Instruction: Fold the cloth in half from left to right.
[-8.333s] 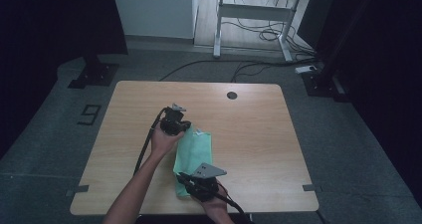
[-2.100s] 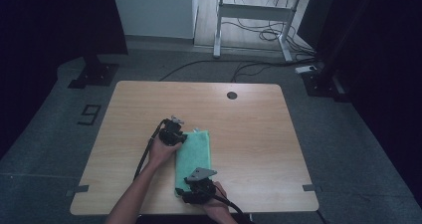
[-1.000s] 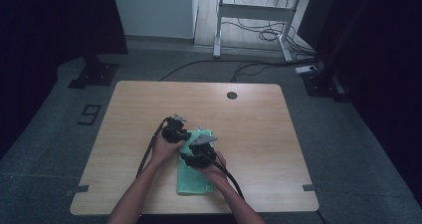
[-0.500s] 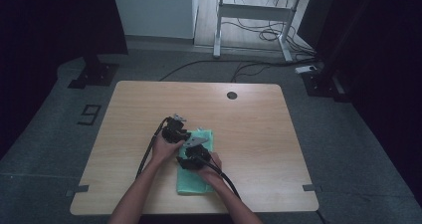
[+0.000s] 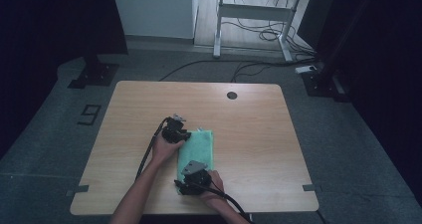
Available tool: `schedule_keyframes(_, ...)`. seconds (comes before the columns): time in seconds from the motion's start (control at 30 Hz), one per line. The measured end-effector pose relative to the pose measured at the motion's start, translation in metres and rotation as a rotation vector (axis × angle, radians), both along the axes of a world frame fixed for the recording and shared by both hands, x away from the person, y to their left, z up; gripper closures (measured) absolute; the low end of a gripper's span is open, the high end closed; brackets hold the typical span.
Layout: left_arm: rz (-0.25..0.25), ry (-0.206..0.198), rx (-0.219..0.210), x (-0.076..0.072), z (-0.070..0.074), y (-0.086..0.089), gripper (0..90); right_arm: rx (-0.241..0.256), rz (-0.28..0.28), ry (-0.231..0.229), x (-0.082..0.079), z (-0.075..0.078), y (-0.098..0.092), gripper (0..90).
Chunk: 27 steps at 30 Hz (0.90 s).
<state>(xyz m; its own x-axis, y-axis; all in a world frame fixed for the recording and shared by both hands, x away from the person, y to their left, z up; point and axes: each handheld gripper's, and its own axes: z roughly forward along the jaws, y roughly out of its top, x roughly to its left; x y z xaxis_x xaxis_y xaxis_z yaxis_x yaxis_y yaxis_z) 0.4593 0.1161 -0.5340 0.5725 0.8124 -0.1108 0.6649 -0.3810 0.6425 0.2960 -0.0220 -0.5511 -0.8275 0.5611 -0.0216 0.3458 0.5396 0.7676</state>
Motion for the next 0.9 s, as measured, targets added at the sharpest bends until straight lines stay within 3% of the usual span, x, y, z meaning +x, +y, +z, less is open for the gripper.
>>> schedule_keyframes(0.13,0.001,-0.003,0.003,0.0,0.0,0.0,71.7,0.023,0.015,0.029,-0.005,0.002,-0.004,41.4)
schedule_keyframes(0.2,0.001,-0.005,0.004,-0.001,0.0,0.0,71.6,0.066,0.018,0.062,-0.003,0.005,-0.01,43.9)
schedule_keyframes(0.37,0.002,-0.011,0.005,-0.001,-0.001,-0.001,71.4,0.179,-0.023,0.064,0.007,0.024,-0.042,51.8)
schedule_keyframes(0.57,0.005,-0.014,0.003,-0.002,-0.001,-0.001,71.3,0.163,-0.068,0.081,0.015,0.022,-0.07,52.3)
schedule_keyframes(0.73,0.005,-0.018,0.009,-0.002,-0.001,-0.001,71.4,0.291,-0.076,0.097,0.009,0.024,-0.082,51.3)
schedule_keyframes(0.8,0.007,-0.018,0.01,-0.002,-0.001,-0.002,71.4,0.3,-0.066,0.089,0.007,0.027,-0.082,51.0)
schedule_keyframes(0.9,0.009,-0.018,0.009,-0.003,-0.001,-0.002,71.4,0.271,-0.077,0.063,0.009,0.03,-0.078,50.4)
